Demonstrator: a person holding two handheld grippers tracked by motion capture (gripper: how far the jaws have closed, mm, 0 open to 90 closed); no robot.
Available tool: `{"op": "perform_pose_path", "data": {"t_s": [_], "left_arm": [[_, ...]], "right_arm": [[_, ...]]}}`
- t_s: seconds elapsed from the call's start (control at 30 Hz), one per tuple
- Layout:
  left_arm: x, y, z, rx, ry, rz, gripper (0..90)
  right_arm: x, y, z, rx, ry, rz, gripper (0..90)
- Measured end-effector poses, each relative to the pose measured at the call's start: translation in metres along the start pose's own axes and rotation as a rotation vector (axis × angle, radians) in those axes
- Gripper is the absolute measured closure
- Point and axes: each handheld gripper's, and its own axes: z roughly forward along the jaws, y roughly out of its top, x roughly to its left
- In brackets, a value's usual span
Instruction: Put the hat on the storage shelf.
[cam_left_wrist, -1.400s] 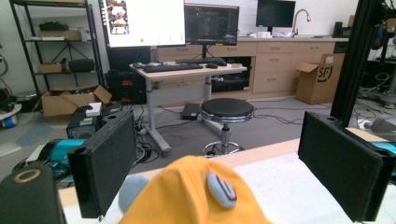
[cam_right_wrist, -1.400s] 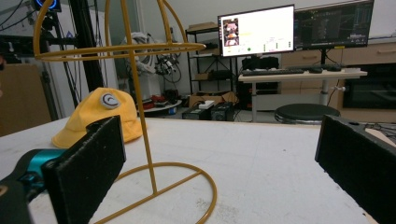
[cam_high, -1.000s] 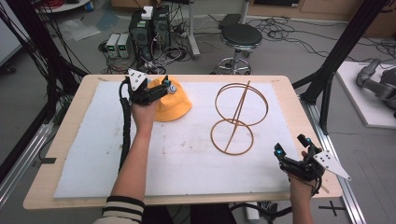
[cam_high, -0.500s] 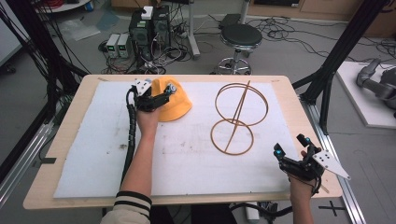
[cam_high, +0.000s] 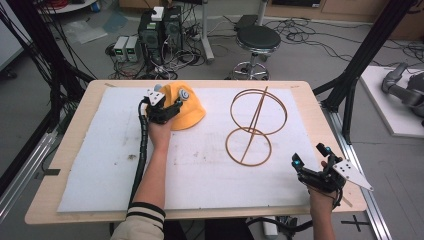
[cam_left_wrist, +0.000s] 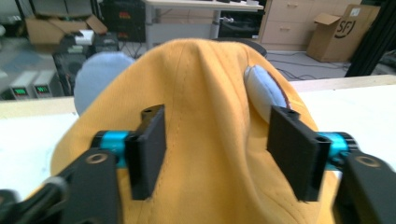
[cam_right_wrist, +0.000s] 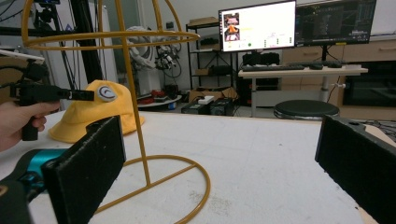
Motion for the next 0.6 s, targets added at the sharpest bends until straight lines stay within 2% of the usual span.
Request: {"op": "perform_pose_path", "data": {"t_s": [0.07, 0.13, 0.17, 0.33, 0.37, 0.4, 0.43, 0.5, 0.53, 0.6], "left_arm": [[0.0022, -0.0015, 0.0007, 0.008, -0.013, -0.027, 45.1], [0.0026, -0.0022, 0.0011, 0.014, -0.013, -0.022, 46.4], [0.0021, -0.0022, 0.0011, 0.017, -0.004, -0.013, 50.9], [0.0018, -0.0041, 0.0027, 0.031, 0.013, -0.011, 58.8], [0.0019, -0.0051, 0.0034, 0.039, 0.013, -0.014, 65.1], [0.0018, -0.0057, 0.0037, 0.046, 0.013, -0.017, 65.1], [0.0018, -0.0066, 0.0043, 0.057, 0.016, -0.017, 72.3], [0.0021, -0.0083, 0.0053, 0.07, 0.01, -0.036, 75.3], [0.0021, -0.0089, 0.0053, 0.066, 0.009, -0.048, 82.6], [0.0014, -0.0086, 0.0047, 0.065, 0.006, -0.056, 85.3]], "right_arm": [[0.0, 0.0001, 0.0, -0.001, 0.0, 0.0, 1.3], [-0.0001, 0.0002, 0.0002, -0.002, 0.001, -0.002, 1.3], [0.0002, 0.0002, 0.0004, -0.003, 0.001, -0.001, 1.3], [0.0031, 0.0006, 0.0016, 0.002, 0.006, -0.006, 1.3], [0.0038, 0.001, 0.0017, 0.0, 0.009, -0.008, 1.3], [0.0038, 0.001, 0.0017, 0.0, 0.009, -0.008, 1.3], [0.0045, 0.0013, 0.0017, 0.0, 0.008, -0.005, 1.3], [0.0043, 0.0014, 0.0018, -0.002, 0.01, -0.012, 1.3], [0.0049, 0.0013, 0.002, -0.001, 0.011, -0.009, 1.3], [0.005, 0.0011, 0.0019, 0.001, 0.01, -0.009, 1.3]]}}
